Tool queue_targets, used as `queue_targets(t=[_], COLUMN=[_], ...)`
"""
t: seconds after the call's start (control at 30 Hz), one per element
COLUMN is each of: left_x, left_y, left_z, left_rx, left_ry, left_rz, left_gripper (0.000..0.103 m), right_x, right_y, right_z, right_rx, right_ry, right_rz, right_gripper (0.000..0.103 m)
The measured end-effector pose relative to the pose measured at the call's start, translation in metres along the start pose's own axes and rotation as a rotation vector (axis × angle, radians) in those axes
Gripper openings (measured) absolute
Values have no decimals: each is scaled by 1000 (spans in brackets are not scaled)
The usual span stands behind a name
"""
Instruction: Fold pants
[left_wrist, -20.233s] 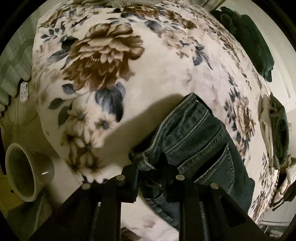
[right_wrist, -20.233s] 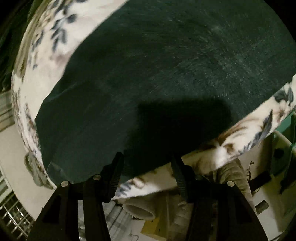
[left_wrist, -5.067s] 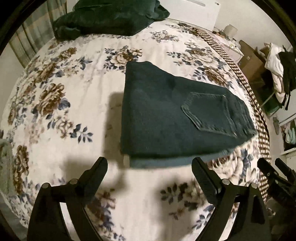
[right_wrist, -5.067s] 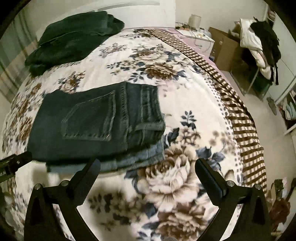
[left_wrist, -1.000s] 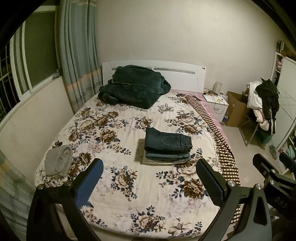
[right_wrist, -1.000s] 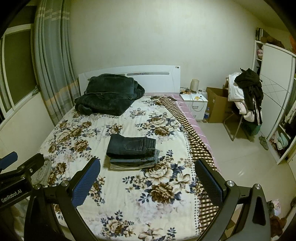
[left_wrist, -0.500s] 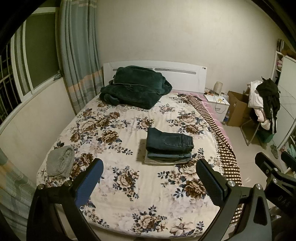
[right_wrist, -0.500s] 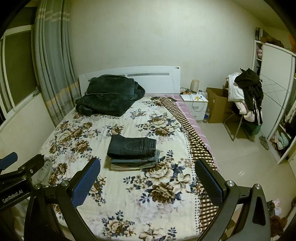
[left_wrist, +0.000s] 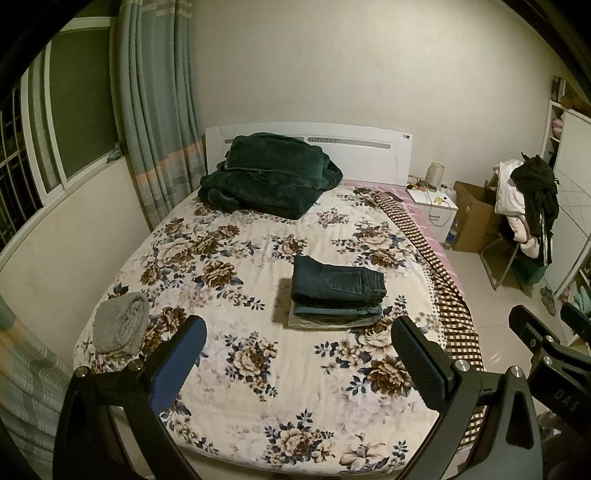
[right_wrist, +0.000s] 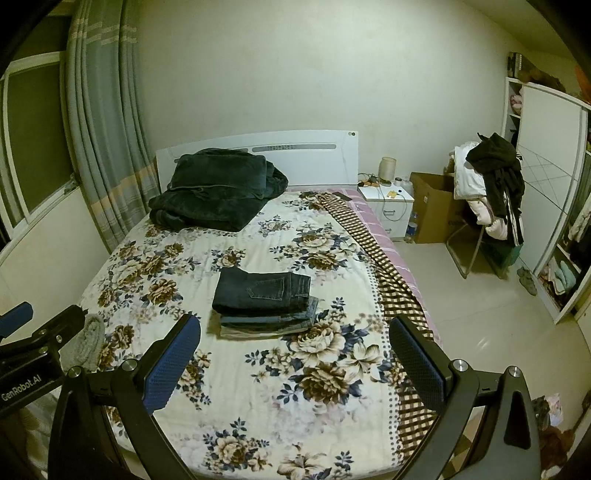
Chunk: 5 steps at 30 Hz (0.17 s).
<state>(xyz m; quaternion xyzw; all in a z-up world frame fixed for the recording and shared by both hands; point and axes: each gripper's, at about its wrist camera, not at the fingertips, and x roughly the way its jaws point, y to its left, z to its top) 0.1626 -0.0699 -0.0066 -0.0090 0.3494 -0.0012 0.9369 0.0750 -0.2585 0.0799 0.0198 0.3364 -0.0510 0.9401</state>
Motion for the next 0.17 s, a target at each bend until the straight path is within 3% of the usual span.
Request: queue_targets(t=[0.17], left_x=[-7], left_y=[1], left_z=[1], left_rx=[4], left_ry=[-15], left_rz=[1], left_gripper=[102], right_x=[0], right_y=[0], right_z=[0], right_rx=[1], right_ry=[0], right_rz=[1], right_gripper=[103])
